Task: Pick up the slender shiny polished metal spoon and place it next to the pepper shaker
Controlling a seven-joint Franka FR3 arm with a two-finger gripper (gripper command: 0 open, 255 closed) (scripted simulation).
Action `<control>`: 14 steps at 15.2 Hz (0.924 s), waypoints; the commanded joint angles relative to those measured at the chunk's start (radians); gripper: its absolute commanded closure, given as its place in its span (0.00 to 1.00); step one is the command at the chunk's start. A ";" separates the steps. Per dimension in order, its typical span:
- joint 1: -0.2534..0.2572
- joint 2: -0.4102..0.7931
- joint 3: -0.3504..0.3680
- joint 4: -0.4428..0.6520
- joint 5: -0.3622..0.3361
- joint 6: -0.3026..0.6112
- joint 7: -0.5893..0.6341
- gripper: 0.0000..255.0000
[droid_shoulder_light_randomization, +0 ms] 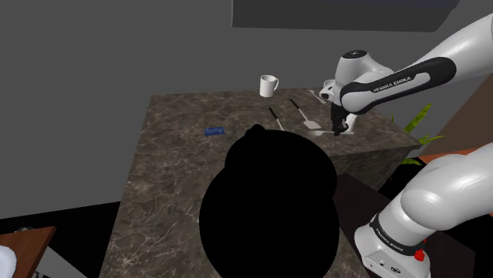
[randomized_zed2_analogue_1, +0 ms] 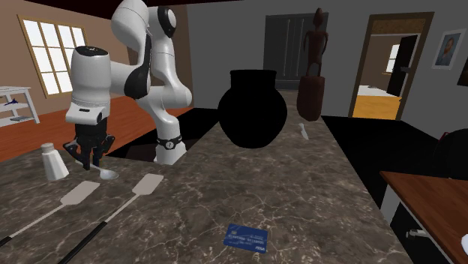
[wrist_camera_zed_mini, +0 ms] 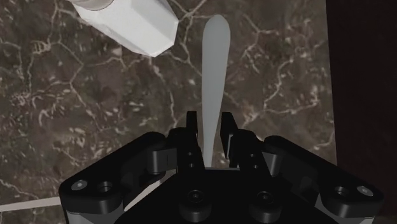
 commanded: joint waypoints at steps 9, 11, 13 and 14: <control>-0.001 0.010 -0.002 -0.007 -0.005 0.017 0.005 0.00; -0.001 0.010 -0.002 -0.007 -0.005 0.017 0.005 0.00; -0.001 0.010 -0.002 -0.007 -0.005 0.017 0.005 0.00; 0.005 -0.018 0.008 0.006 0.008 -0.025 0.000 0.00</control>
